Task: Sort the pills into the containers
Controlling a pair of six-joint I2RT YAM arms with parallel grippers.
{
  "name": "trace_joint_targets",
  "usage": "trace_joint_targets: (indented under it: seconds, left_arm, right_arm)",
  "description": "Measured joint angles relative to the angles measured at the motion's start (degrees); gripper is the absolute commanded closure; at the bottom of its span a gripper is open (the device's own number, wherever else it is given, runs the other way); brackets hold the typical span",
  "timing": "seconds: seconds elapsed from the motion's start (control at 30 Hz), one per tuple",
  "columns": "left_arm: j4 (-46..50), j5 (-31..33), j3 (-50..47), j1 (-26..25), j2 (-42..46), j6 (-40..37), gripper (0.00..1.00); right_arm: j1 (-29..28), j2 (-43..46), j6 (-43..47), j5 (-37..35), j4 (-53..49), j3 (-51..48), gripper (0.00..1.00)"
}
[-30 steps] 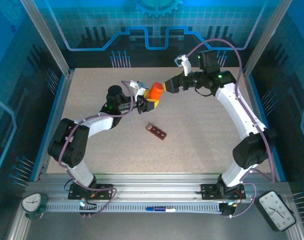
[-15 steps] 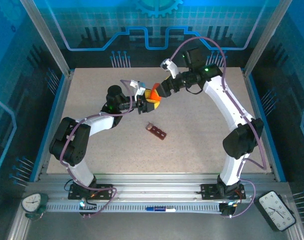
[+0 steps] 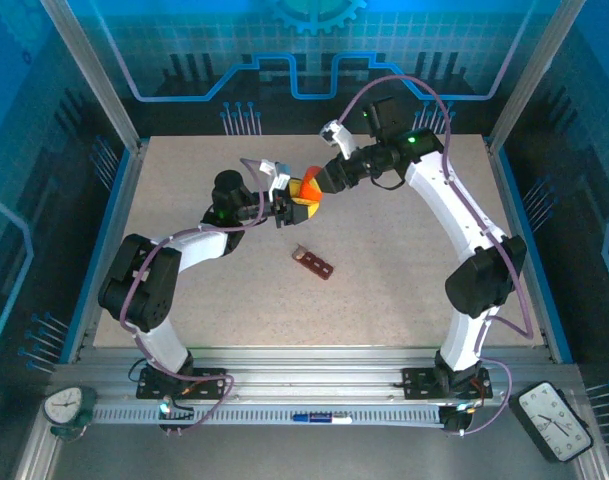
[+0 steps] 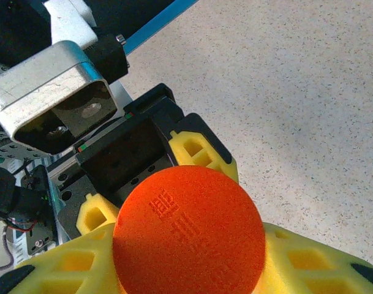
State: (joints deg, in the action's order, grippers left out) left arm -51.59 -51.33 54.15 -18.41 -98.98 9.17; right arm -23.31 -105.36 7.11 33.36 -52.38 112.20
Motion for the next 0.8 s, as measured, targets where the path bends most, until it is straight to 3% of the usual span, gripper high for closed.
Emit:
trace_joint_targets:
  seconds: [0.2,0.53,0.6,0.73,0.8]
  left_arm:
    - [1.1,1.2,-0.1,0.3,0.0,-0.1,1.0]
    - [6.3,9.8,-2.7,0.4,0.0,-5.2,1.0]
    - [6.3,11.0,-2.9,0.4,0.0,-5.3,1.0]
    - [5.9,11.5,-2.9,0.4,0.0,-5.8,1.0]
    - [4.7,11.0,-2.9,0.0,0.0,-6.3,1.0]
  right_arm:
    - [-1.6,0.0,-8.2,-4.7,1.8,-0.5,0.75]
    - [-5.8,4.0,-29.9,-17.4,14.4,-13.4,0.72]
    - [-5.9,4.0,-31.7,-17.8,15.2,-13.7,0.66]
    - [-5.6,4.0,-32.3,-17.1,15.6,-13.6,0.38]
    - [-5.1,4.0,-31.0,-15.7,15.6,-13.6,0.3]
